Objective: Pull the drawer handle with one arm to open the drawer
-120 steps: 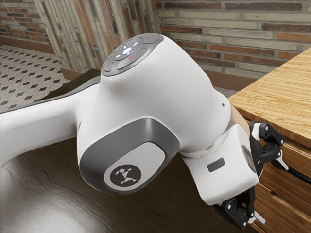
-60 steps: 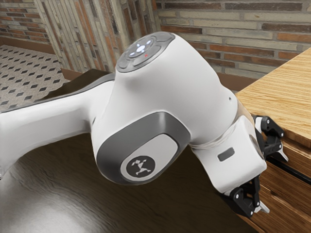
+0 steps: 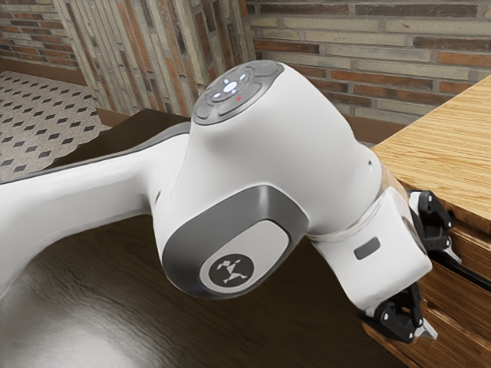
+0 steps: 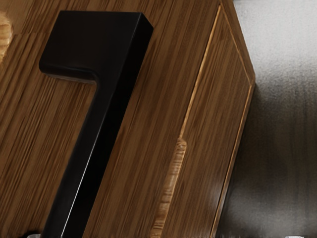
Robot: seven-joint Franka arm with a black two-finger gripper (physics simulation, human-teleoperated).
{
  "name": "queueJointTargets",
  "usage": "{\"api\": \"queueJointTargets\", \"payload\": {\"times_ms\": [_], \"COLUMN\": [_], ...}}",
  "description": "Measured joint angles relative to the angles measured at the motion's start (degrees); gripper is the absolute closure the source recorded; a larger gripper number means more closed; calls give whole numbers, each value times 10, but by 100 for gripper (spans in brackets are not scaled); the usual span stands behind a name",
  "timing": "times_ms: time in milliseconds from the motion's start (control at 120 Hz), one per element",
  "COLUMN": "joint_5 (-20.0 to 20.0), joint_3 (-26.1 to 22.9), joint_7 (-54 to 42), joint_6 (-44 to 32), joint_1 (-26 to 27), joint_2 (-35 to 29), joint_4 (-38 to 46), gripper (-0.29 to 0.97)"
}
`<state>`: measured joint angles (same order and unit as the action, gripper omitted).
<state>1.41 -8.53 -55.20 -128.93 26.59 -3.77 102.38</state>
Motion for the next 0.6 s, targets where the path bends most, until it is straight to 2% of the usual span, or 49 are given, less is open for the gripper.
{"api": "queueJointTargets", "payload": {"times_ms": [125,183,233,242,425,450,508,533,600], "joint_5": [-4,-3,0,1,3,3,0,1,0], "joint_3": [-1,-2,-5,-5,-3,-3,-4,-5,-5], "joint_7": [9,12,15,15,26,27,29,30,33], "joint_6": [-1,-1,0,0,0,1,2,3,3], "joint_1": [-2,-4,-8,-8,-1,-1,-2,-2,-2], "joint_2": [-3,-9,-13,-13,-21,-24,-32,-35,-43], "joint_4": [1,4,7,8,18,20,26,29,37], "gripper": [25,33,33,36,33,29,28,21,31]}}
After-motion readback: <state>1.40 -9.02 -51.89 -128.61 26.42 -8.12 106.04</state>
